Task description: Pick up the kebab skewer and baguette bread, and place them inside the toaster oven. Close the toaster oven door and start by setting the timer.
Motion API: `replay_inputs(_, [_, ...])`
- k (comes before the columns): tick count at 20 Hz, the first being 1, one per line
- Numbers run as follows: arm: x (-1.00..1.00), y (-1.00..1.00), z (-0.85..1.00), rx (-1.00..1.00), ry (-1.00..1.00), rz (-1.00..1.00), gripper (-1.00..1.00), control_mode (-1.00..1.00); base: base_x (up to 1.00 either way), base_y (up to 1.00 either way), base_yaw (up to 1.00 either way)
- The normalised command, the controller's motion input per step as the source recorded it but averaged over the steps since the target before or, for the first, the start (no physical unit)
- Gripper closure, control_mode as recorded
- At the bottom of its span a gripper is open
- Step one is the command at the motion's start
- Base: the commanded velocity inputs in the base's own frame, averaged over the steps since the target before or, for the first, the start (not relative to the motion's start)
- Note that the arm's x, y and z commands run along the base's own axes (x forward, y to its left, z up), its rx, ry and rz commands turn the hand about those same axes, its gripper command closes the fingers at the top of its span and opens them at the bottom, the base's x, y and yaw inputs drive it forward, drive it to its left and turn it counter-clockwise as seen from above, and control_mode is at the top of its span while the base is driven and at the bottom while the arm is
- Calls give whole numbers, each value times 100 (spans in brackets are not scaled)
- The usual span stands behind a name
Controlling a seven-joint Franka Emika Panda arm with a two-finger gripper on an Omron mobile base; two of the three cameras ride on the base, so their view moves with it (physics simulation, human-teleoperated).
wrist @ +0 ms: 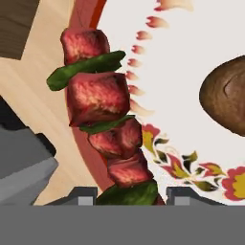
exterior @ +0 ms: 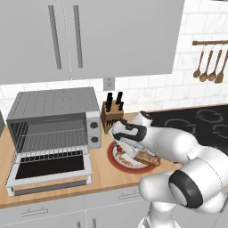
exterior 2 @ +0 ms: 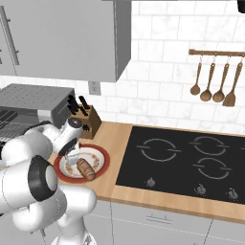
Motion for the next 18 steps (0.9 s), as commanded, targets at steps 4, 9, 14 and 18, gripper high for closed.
replay_inputs(4, [-98, 0, 91, 0, -9, 9, 100, -100, 0, 0, 0])
replay_inputs(9, [-100, 8, 80, -4, 0, 12, 100, -100, 0, 0, 0])
replay_inputs(14, [-82, 38, 80, -9, 0, 11, 100, -100, 0, 0, 0])
replay_inputs(18, [-49, 66, 77, -11, 0, 8, 100, -100, 0, 0, 0])
